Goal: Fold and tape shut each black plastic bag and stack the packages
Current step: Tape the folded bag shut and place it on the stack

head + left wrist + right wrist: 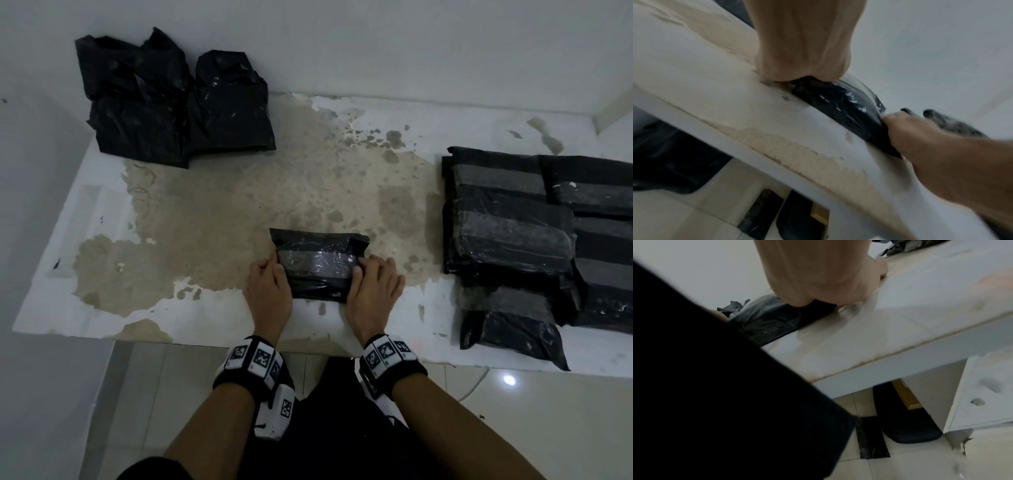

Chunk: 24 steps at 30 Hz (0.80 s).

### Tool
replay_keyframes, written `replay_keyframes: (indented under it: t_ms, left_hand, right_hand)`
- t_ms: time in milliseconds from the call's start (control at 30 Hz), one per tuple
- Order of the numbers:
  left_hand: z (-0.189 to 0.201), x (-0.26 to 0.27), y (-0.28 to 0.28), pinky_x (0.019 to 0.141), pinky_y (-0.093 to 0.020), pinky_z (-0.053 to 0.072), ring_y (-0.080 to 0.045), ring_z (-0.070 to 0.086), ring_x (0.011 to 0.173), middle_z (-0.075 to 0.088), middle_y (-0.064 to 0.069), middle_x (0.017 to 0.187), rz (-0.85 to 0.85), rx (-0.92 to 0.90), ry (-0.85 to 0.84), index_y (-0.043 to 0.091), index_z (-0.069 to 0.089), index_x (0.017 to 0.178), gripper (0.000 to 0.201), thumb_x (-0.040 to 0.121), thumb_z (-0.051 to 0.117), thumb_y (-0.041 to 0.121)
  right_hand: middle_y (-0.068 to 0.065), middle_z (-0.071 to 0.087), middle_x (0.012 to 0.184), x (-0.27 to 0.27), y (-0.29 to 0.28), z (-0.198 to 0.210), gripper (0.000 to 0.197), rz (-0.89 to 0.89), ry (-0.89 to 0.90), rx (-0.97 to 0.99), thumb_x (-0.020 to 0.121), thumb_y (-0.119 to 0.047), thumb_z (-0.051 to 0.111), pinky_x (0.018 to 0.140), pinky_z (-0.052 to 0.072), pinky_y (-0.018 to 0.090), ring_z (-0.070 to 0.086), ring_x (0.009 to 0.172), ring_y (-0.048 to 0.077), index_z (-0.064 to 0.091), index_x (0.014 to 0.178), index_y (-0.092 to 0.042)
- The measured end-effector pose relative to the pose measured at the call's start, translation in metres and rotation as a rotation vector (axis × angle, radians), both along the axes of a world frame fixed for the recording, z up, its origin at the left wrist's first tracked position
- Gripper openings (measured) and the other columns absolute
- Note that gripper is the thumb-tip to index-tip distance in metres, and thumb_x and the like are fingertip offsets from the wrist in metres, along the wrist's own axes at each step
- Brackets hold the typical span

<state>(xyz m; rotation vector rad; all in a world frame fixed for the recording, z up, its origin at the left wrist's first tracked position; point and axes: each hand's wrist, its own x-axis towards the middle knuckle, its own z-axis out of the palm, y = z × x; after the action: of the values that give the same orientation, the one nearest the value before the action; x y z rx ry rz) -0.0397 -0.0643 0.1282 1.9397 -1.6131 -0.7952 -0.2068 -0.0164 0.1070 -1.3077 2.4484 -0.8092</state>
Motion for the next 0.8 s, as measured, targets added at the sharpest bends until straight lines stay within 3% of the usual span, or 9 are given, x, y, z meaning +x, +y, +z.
replay_keyframes:
  t_ms: [133,233,300,400,500,567,633,700,800]
  left_hand:
    - [-0.003,0.012,-0.011,0.084,-0.028,0.041,-0.031,0.061,0.1,0.066,-0.015,0.111,0.043,0.004,0.072,0.005,0.068,0.122,0.03,0.104,0.046,0.013]
    - [-0.004,0.017,-0.017,0.078,-0.03,0.046,-0.029,0.065,0.095,0.072,-0.013,0.106,0.026,0.005,0.004,0.006,0.072,0.112,0.024,0.102,0.051,0.011]
    - [-0.004,0.016,-0.017,0.07,-0.03,0.042,-0.028,0.064,0.085,0.072,-0.012,0.096,0.022,0.02,0.017,0.005,0.071,0.102,0.022,0.103,0.051,0.013]
    - [0.005,0.008,-0.012,0.067,-0.032,0.038,-0.03,0.059,0.079,0.065,-0.015,0.085,0.038,0.066,0.13,-0.001,0.062,0.086,0.033,0.106,0.042,0.015]
    - [0.028,-0.009,-0.007,0.079,-0.032,0.042,-0.026,0.058,0.09,0.063,-0.013,0.097,0.184,0.197,0.375,-0.001,0.061,0.096,0.046,0.11,0.029,0.029]
    - [0.043,-0.02,-0.005,0.085,-0.03,0.048,-0.019,0.062,0.096,0.067,-0.003,0.102,0.215,0.251,0.549,0.009,0.066,0.106,0.054,0.109,0.026,0.044]
    - [0.055,-0.029,-0.006,0.083,-0.027,0.053,-0.012,0.068,0.096,0.072,0.003,0.104,0.136,0.277,0.645,0.017,0.071,0.111,0.059,0.104,0.029,0.057]
    - [0.064,-0.037,-0.009,0.079,-0.024,0.054,-0.011,0.07,0.095,0.074,0.003,0.104,0.068,0.305,0.693,0.02,0.072,0.11,0.058,0.103,0.029,0.059]
    - [0.071,-0.054,-0.011,0.083,-0.027,0.056,-0.015,0.07,0.099,0.073,-0.002,0.108,-0.037,0.342,0.702,0.018,0.07,0.113,0.06,0.105,0.024,0.056]
  right_hand:
    - [0.008,0.057,0.129,-0.011,0.002,0.0,0.022,0.031,0.085,-0.034,0.098,-0.027,0.047,0.121,0.012,0.056,0.037,0.14,0.037,0.06,0.114,-0.021]
    - [0.004,0.062,0.113,-0.017,-0.001,0.01,0.019,0.056,0.133,-0.03,0.094,-0.025,0.052,0.116,0.02,0.051,0.049,0.119,0.033,0.063,0.109,-0.022]
    - [0.001,0.065,0.104,-0.018,-0.003,0.017,0.016,0.056,0.12,-0.015,0.091,-0.017,0.055,0.103,0.027,0.043,0.053,0.103,0.031,0.064,0.104,-0.023]
    - [0.0,0.067,0.101,-0.021,-0.009,0.029,0.023,-0.002,-0.013,0.014,0.089,-0.003,0.057,0.088,0.024,0.035,0.055,0.094,0.03,0.066,0.1,-0.021]
    - [-0.006,0.07,0.096,-0.031,-0.015,0.036,0.027,-0.061,-0.242,0.017,0.091,0.0,0.053,0.093,0.035,0.034,0.062,0.094,0.024,0.068,0.094,-0.022]
    - [-0.008,0.069,0.094,-0.036,-0.019,0.046,0.021,-0.074,-0.486,-0.054,0.098,-0.005,0.053,0.091,0.052,0.043,0.065,0.092,0.021,0.066,0.093,-0.022]
    - [-0.006,0.066,0.102,-0.043,-0.017,0.064,0.01,-0.112,-0.689,-0.115,0.103,-0.027,0.056,0.089,0.056,0.04,0.064,0.097,0.02,0.062,0.109,-0.02]
    - [-0.006,0.061,0.116,-0.052,-0.013,0.081,0.049,-0.11,-0.805,-0.09,0.096,-0.055,0.06,0.093,0.054,0.034,0.062,0.107,0.014,0.051,0.132,-0.023]
    - [-0.011,0.065,0.12,-0.07,-0.003,0.102,0.074,-0.053,-0.849,-0.078,0.075,-0.067,0.076,0.096,0.052,0.031,0.065,0.11,0.008,0.051,0.132,-0.028]
